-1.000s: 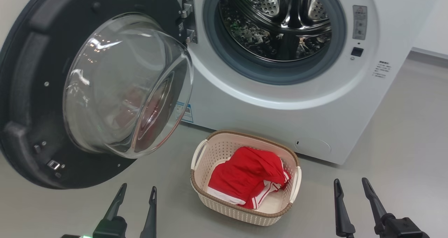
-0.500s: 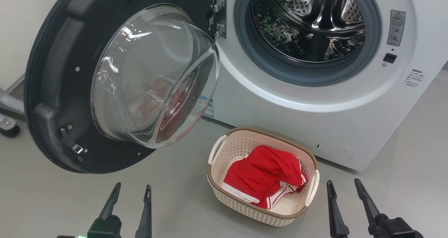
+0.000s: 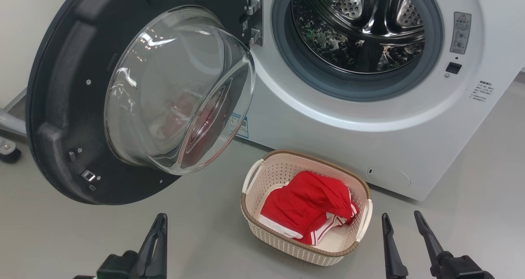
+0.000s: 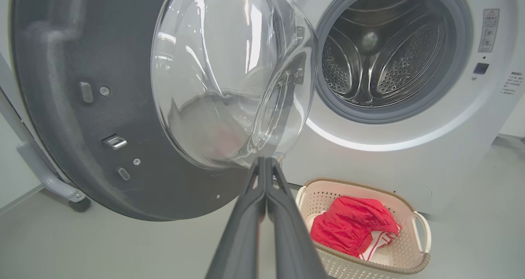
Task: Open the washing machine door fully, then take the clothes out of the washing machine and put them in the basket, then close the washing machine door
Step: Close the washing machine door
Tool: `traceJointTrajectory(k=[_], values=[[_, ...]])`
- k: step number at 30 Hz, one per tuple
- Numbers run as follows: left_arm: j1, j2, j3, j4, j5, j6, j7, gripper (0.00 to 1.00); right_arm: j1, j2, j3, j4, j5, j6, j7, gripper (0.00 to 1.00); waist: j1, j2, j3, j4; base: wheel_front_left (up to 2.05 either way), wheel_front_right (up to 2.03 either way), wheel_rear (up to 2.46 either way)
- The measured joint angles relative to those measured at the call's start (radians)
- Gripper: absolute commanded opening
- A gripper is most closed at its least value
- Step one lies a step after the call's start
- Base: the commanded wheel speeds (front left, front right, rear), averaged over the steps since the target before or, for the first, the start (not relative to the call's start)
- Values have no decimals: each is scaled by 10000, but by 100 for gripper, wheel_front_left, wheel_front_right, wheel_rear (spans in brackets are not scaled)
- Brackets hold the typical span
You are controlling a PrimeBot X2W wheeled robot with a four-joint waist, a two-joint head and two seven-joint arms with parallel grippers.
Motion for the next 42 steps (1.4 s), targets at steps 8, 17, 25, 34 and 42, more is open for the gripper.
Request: traceJointTrajectory(k=[8, 17, 25, 34, 42], values=[[-14, -205, 0, -742, -4125, -1185, 0, 0, -32, 0, 0, 38, 0, -2, 0, 100, 0, 0, -10, -10, 0, 0, 0], [33, -194, -918, -2750, -9210, -1887, -779, 0, -47, -2, 10, 92, -6, -2, 0, 100, 0, 0, -3, -76, 0, 0, 0], [-806, -199, 288, -3914, -13010, -2061, -861, 0, -48, -2, 35, 138, -13, -2, 0, 100, 0, 0, -34, -162, 0, 0, 0], [-2492, 198, 2796, -4071, -13482, -1896, -604, 0, -50, -2, 40, 136, -13, -2, 0, 100, 0, 0, -3, -177, 0, 0, 0], [-4011, 1177, 4888, -2719, -14960, -1193, -408, 0, -95, -17, 104, 73, -75, -2, 13, 100, 0, 0, 196, -221, 0, 0, 0]])
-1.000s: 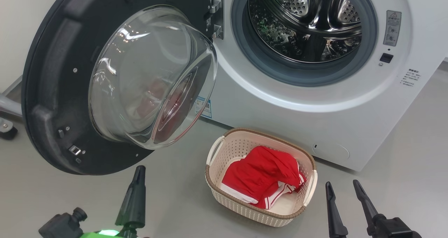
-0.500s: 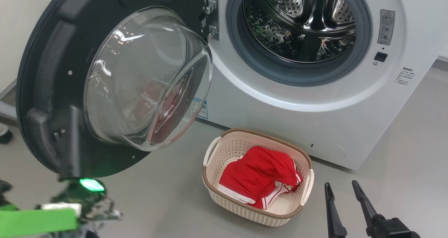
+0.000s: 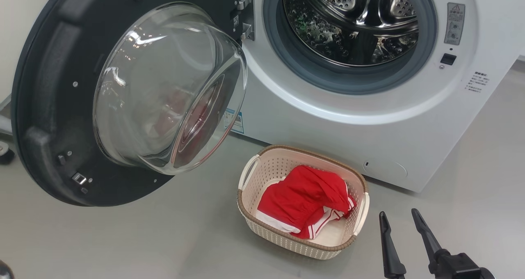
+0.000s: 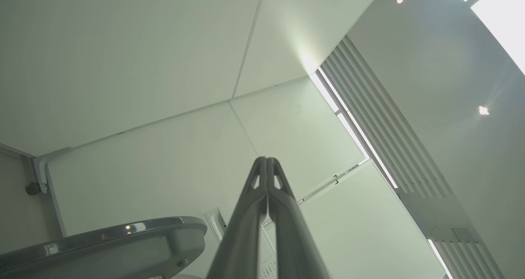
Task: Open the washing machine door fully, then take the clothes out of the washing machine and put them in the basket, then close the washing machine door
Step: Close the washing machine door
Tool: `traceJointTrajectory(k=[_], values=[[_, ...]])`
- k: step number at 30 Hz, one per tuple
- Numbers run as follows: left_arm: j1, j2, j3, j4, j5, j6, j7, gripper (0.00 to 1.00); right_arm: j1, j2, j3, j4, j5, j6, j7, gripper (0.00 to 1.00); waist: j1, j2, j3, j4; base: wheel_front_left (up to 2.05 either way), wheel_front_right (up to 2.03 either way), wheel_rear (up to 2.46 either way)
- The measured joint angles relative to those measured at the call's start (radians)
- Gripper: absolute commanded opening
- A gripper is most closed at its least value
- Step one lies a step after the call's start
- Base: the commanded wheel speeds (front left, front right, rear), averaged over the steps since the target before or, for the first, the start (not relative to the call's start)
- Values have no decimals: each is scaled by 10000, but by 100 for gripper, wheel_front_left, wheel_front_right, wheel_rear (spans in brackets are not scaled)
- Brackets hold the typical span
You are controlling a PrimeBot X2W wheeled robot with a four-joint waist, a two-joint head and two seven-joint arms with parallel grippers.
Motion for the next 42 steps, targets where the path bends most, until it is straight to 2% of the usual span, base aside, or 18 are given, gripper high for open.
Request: traceJointTrajectory(k=[7, 12, 18, 25, 34, 42], values=[[-987, 940, 1118, 2259, -1271, 953, 533, 0, -195, -165, 23, -86, -128, 6, 132, 100, 0, 0, 318, -94, 0, 0, 0], [-1302, 1528, 1266, 3557, -1676, 1168, 1076, 0, -383, -217, 67, -86, -190, 82, 180, 100, 0, 0, 450, -273, 0, 0, 0], [-1344, 1916, 771, 4732, -1862, 1269, 1768, 0, -425, -261, 75, -107, -198, 88, 265, 100, 0, 0, 566, -391, 0, 0, 0], [-1308, 2489, -274, 5843, -1864, 1273, 3053, 0, -579, -293, 86, -98, -199, 173, 307, 100, 0, 0, 653, -565, 0, 0, 0], [-1104, 2982, -1152, 6458, -1929, 1273, 4481, 0, -584, -299, 69, -109, -199, 171, 355, 100, 0, 0, 706, -647, 0, 0, 0], [-1087, 3340, -1442, 6579, -2109, 1273, 5526, 0, -585, -343, 38, -148, -199, 163, 431, 100, -1, 0, 772, -619, 0, 0, 0]])
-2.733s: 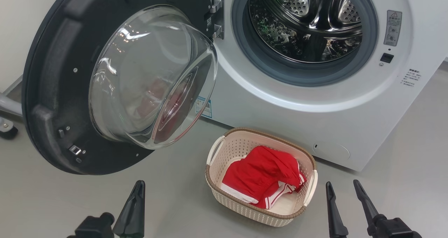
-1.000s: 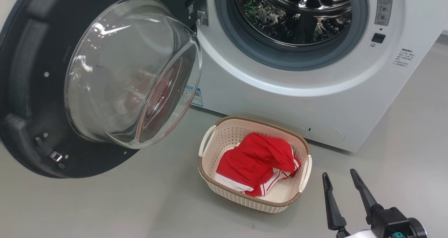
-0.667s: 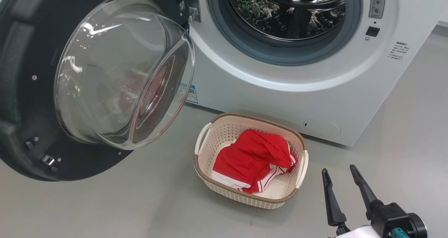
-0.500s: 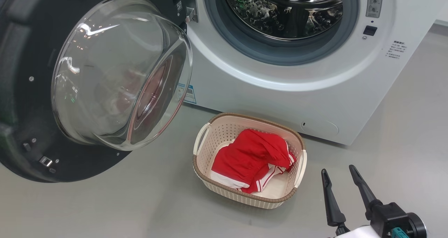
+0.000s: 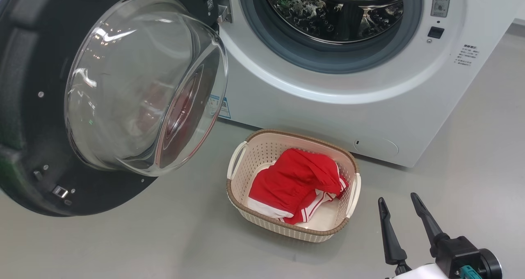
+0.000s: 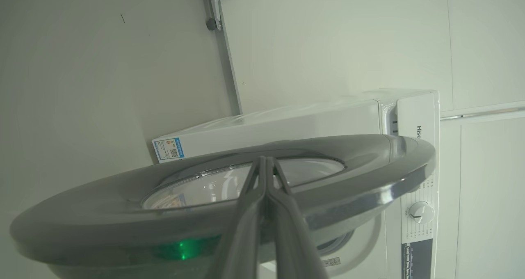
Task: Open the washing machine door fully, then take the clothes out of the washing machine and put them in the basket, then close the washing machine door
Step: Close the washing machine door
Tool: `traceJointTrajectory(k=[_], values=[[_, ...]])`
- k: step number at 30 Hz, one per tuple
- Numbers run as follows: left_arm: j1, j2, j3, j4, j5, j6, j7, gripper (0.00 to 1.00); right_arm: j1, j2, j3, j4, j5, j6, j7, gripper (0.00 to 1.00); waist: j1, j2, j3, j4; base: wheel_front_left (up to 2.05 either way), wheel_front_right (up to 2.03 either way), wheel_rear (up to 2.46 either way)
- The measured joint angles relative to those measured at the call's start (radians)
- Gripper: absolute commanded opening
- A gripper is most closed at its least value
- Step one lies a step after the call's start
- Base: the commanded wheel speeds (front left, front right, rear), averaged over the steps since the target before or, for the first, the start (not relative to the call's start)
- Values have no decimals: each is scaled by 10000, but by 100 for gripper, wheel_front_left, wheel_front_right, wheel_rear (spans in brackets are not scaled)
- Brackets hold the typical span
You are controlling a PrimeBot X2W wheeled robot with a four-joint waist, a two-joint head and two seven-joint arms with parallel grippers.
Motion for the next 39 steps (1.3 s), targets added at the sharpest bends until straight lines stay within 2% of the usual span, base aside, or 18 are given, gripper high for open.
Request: traceJointTrajectory(k=[4, 12, 19, 27, 39], values=[[5, -104, 15, -96, -633, 2, 546, 0, 0, 4, -21, -77, 0, -8, 2, 100, 0, 0, 54, 19, 0, 0, 0], [85, -213, -401, -566, -984, -36, 1714, 0, -33, 4, -58, -94, 0, -13, 10, 100, 0, 0, 164, 15, 0, 0, 0], [380, -234, -792, -1256, -1081, -506, 2669, 0, -154, 0, -40, -180, 0, -13, 10, 100, 0, 0, 275, -83, 0, 0, 0], [611, -569, -1300, -1941, -1231, -909, 3388, 0, -231, 4, -33, -178, 0, -13, 10, 100, 0, 0, 417, -348, 0, 0, 0], [1026, -982, -1894, -3085, -1499, -1164, 3990, 0, -453, 61, 121, -167, 10, -6, 8, 100, 0, 0, 545, -1091, 0, 0, 0]])
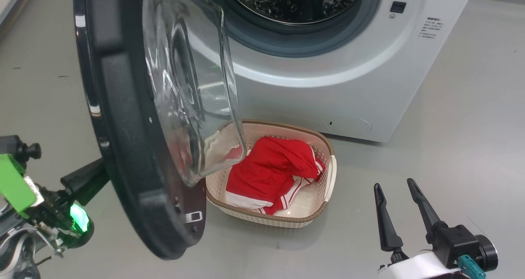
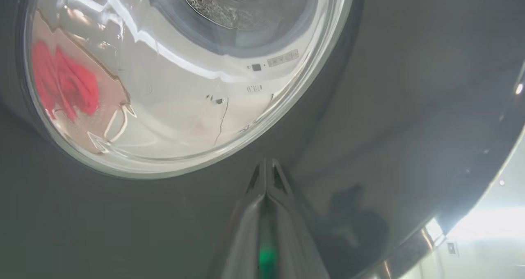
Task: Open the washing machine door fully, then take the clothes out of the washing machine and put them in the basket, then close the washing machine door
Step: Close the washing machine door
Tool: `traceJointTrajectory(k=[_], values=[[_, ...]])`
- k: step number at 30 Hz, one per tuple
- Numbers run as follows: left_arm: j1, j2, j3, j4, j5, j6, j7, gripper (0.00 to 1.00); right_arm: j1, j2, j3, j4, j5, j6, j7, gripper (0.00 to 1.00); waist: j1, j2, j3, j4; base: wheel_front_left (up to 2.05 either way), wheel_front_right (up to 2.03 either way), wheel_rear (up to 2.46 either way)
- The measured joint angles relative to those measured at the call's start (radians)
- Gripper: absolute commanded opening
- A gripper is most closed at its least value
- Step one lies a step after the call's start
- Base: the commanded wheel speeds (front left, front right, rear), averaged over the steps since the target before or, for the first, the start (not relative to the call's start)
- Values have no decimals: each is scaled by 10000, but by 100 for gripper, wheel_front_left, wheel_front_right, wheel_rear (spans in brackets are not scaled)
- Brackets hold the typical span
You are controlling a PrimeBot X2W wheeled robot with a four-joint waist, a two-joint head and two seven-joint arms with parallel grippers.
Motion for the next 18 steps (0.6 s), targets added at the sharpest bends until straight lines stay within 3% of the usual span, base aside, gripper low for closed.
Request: traceJointTrajectory(k=[18], values=[[-129, -554, -311, -1103, -142, 56, 40, 0, -520, 94, 293, 88, 284, -31, -117, 100, 0, 0, 582, -1944, 0, 0, 0]])
